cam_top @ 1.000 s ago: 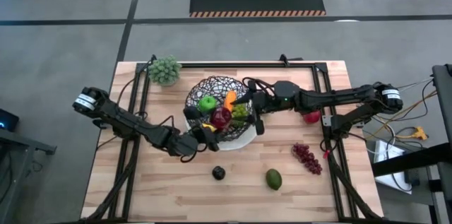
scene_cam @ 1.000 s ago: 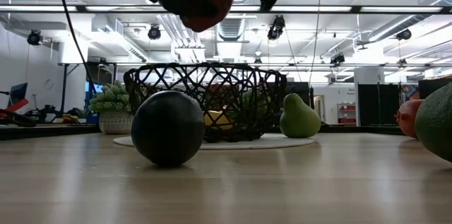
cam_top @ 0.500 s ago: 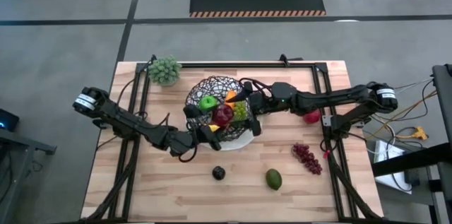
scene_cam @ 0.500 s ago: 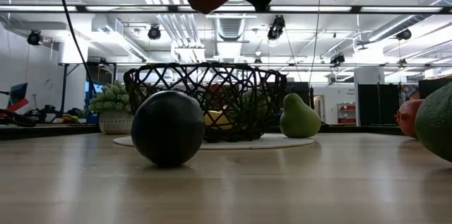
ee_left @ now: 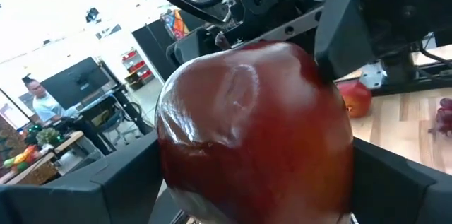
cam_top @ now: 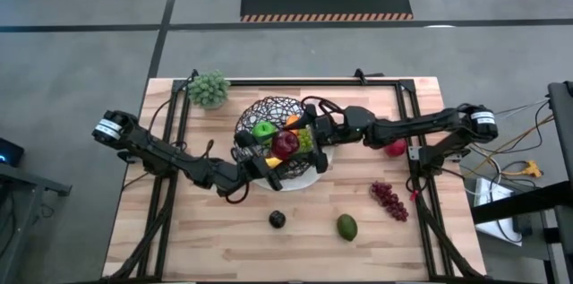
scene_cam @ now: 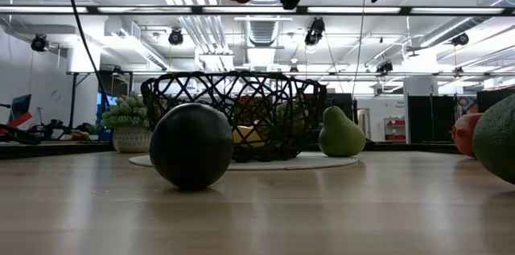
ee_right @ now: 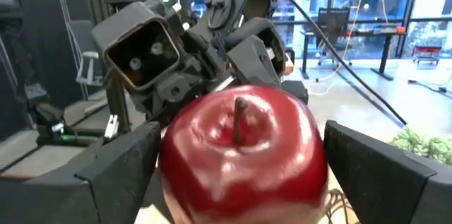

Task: Build produce basket
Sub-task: Put the red apple into the wire basket

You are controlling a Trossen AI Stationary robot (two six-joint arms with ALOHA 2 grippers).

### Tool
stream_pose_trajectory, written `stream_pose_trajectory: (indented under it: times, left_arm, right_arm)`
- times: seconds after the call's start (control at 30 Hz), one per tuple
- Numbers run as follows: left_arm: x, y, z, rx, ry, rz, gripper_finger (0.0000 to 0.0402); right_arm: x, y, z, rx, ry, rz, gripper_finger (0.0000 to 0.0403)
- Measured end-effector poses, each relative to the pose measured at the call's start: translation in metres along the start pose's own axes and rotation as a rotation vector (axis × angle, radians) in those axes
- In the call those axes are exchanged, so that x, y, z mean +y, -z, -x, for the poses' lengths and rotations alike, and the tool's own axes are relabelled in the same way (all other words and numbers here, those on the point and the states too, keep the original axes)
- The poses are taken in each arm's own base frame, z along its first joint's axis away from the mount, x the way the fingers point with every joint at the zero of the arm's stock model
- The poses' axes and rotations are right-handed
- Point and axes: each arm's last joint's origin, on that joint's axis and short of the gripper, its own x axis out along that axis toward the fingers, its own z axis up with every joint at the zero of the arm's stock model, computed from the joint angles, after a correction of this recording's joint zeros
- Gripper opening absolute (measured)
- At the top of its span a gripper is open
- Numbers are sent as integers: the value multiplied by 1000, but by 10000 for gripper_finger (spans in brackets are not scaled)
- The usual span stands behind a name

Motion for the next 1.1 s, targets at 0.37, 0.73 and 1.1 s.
stream_pose_trajectory:
  times: [0.37,0.73,1.1]
  left_arm:
    - [2,-1,-1,-7,-10,17,349]
    - [2,0,-1,-6,-8,17,356]
    - [1,2,-1,3,3,-5,397]
  right_arm:
    - [-1,2,-3,-30,-1,8,308]
    - [-1,3,-3,-15,0,5,303]
    - [-1,8,-3,33,5,-8,307]
